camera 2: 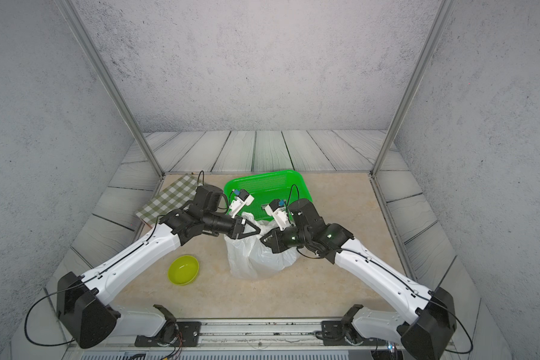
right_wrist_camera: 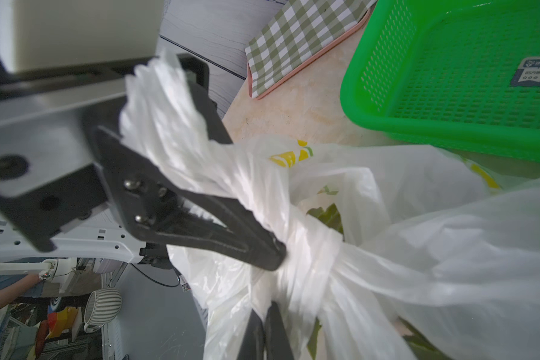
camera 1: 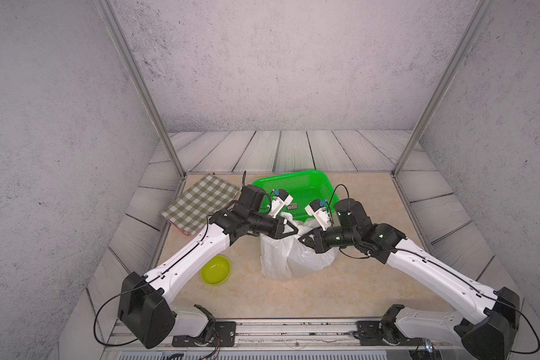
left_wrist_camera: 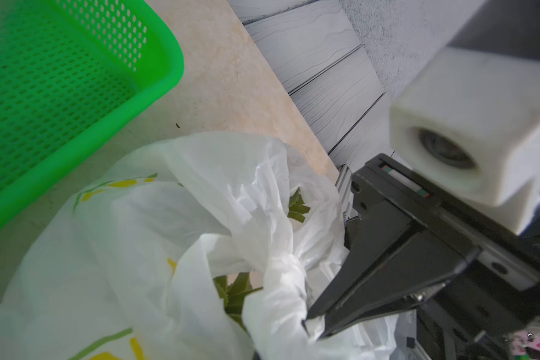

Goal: Place the pineapple into a plastic bag & tie a knot
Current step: Cross the plastic bag at the center of the board.

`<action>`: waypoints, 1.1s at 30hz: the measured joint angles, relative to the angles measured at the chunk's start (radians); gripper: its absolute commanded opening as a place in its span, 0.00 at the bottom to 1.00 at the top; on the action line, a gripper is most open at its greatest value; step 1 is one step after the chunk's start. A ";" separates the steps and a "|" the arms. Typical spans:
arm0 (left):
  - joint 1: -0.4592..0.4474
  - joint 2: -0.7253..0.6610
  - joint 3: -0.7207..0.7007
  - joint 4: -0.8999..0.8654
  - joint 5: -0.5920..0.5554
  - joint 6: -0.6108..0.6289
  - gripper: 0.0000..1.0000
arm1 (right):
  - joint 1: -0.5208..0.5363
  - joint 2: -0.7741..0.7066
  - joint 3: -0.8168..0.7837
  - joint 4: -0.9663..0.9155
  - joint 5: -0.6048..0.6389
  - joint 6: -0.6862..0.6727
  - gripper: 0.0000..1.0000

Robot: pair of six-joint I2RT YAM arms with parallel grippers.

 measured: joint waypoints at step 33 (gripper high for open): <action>0.057 0.094 0.108 0.088 0.402 0.105 0.00 | -0.142 0.183 0.302 -0.204 -0.344 -0.435 0.60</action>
